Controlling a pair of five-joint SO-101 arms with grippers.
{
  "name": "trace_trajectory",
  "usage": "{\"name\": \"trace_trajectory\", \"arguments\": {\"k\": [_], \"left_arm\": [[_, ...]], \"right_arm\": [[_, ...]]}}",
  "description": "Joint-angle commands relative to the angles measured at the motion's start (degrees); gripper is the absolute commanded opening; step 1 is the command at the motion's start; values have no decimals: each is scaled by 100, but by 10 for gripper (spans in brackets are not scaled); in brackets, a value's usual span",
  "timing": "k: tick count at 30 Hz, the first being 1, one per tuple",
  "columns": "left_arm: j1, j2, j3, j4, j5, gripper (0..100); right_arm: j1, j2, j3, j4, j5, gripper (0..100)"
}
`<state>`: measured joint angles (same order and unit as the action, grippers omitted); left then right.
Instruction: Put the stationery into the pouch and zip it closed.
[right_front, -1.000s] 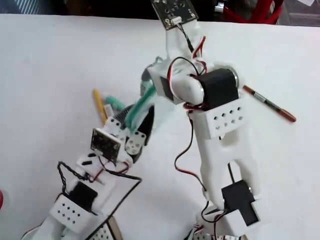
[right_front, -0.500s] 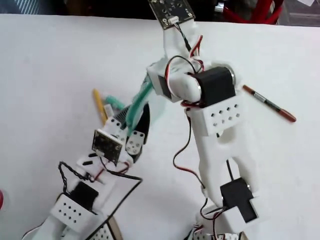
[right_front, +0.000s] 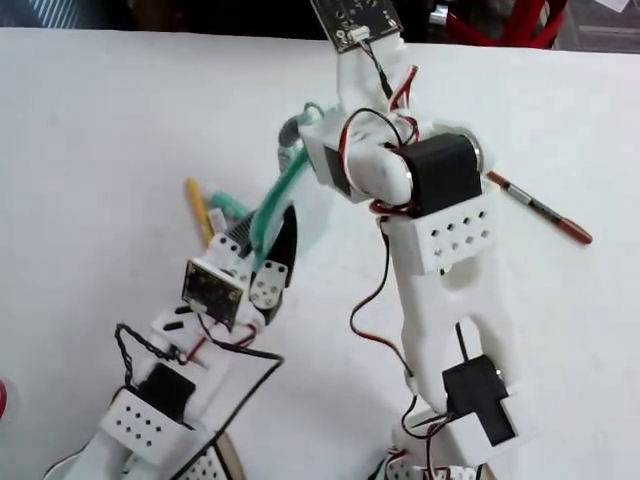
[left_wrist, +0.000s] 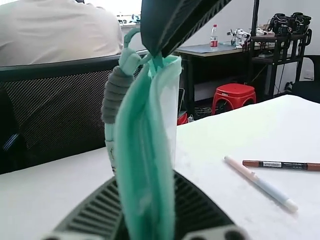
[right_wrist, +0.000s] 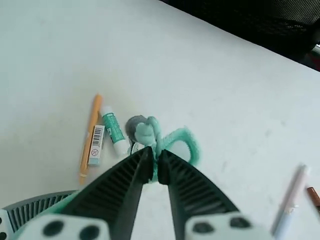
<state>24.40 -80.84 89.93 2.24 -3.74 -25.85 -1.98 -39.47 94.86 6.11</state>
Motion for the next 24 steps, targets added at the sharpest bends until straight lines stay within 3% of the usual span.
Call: {"name": "trace_trajectory", "arguments": {"k": [1,6,12,24], "left_arm": [[-13,-4,-132,9,-44,24],[-13,-4,-132,0,-44,24],[-13,-4,-132,26,-44,24],[-4,-4,-132,26,-44,24]], "right_arm": [[-31,-251,-211,180,-26,18],[-541,-207,-185,321,264,18],[-629,-198,-176,198,352,18],[-2264,-251,-193,295,1011,18]]}}
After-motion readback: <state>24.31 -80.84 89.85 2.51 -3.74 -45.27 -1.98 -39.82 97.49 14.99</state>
